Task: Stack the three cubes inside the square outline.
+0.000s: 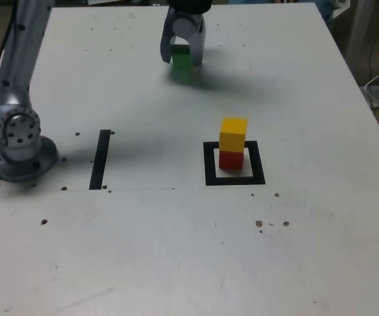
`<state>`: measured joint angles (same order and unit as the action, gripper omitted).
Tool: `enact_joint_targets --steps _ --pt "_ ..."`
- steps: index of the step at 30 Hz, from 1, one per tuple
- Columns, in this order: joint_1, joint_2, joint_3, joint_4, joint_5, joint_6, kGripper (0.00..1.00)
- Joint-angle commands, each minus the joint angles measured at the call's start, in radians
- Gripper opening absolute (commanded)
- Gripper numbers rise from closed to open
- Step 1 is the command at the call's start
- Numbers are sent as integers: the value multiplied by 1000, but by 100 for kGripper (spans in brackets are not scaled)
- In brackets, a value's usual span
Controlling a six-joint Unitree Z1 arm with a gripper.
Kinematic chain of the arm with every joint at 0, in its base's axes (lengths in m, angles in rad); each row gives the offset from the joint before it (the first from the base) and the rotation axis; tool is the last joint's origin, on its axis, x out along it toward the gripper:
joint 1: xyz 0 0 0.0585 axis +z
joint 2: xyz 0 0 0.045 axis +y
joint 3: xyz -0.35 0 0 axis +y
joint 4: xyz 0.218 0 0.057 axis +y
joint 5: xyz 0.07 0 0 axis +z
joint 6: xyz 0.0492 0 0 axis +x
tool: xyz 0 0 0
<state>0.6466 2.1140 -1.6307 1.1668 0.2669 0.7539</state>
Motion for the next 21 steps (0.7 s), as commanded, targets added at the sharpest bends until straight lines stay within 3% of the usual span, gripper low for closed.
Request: enact_joint_targets --steps 1,12,21 --pt "-45 -60 0 26 -2 -30 15" --pt "-270 -199 -30 201 -18 -209 15" --pt "-456 -248 -3 278 -72 -414 15"
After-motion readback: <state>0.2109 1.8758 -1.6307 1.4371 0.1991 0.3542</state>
